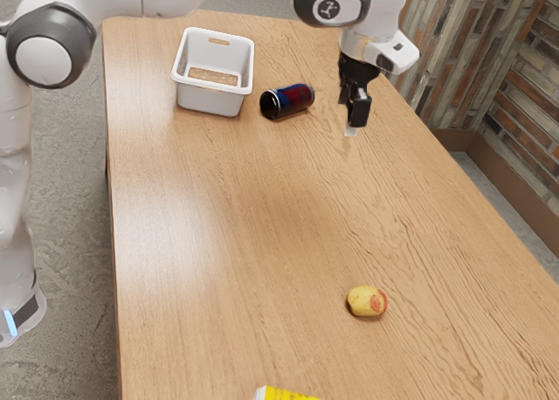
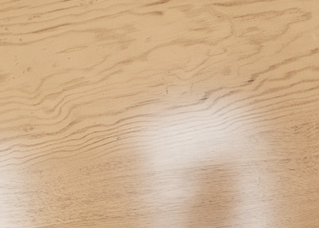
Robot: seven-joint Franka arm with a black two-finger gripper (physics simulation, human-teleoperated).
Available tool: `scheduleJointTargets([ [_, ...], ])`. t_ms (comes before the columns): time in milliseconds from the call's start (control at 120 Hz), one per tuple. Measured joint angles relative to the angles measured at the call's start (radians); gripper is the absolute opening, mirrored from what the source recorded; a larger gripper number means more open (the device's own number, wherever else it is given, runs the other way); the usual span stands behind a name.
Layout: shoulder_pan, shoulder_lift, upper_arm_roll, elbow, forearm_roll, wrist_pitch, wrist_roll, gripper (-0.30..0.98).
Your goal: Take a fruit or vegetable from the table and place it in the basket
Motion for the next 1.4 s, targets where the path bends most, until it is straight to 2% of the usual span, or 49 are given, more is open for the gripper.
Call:
scheduleJointTargets([
  [267, -0.011, 0.029, 0.001, -0.013, -0.005, -0.071, -0.068, 0.69],
  [408, -0.074, 0.030, 0.002, -0.020, 0.004, -0.131, -0.085, 0.69],
  [550, -0.084, 0.112, -0.003, -0.029, -0.011, -0.055, -0.047, 0.68],
  [625, -0.076, 0.199, -0.052, 0.036, -0.021, -0.025, -0.028, 0.69],
  [700, -0.077, 0.234, -0.102, 0.054, -0.030, -0.004, -0.012, 0.69],
  [908, -0.121, 0.253, -0.143, 0.018, -0.067, 0.036, 0.012, 0.69],
  [1400, -0.142, 0.284, -0.163, -0.088, -0.188, 0.151, -0.025, 0.69],
])
